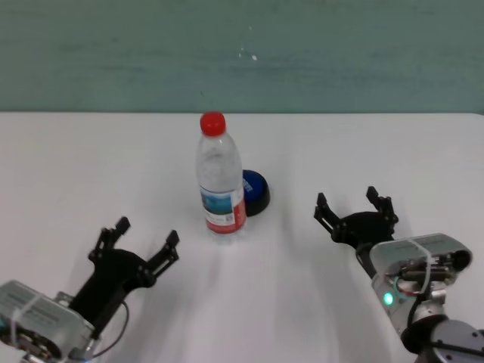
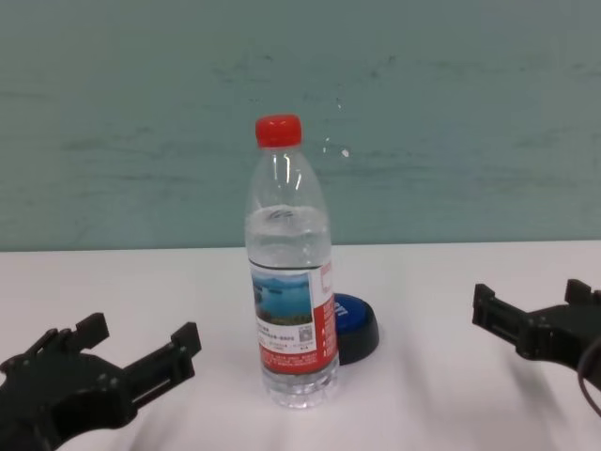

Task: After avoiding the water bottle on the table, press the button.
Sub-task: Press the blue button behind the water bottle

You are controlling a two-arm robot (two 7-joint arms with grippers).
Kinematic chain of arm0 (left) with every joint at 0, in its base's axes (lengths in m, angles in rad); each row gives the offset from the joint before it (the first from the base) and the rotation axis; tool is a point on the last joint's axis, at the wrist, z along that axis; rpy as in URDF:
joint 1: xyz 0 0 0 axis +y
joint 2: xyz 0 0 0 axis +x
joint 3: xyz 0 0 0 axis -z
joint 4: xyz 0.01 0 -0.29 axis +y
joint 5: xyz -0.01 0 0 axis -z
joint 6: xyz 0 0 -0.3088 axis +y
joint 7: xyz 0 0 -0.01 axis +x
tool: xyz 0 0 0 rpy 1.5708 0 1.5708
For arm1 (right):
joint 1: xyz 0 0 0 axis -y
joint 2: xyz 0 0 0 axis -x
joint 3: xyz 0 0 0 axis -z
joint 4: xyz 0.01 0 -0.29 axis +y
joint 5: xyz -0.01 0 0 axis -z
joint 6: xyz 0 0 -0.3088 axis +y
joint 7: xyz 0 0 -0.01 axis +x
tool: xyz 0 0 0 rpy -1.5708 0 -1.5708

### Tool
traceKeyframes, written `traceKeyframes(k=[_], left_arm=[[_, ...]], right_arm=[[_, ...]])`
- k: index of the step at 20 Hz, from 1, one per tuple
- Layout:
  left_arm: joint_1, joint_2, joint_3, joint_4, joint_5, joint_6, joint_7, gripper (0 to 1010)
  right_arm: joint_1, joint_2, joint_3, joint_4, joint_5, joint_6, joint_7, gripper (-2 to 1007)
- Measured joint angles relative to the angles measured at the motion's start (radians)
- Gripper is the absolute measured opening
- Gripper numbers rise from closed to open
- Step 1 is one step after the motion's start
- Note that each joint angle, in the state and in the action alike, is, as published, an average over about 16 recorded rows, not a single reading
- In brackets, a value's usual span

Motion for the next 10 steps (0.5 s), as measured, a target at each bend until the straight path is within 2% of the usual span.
traceKeyframes(k=[10], left_arm=[[-0.015, -0.018, 0.018, 0.015, 0.027, 0.001, 0.013, 1010]], right_arm=[[0.000, 0.000, 0.000, 0.000, 0.000, 0.000, 0.000, 1004]])
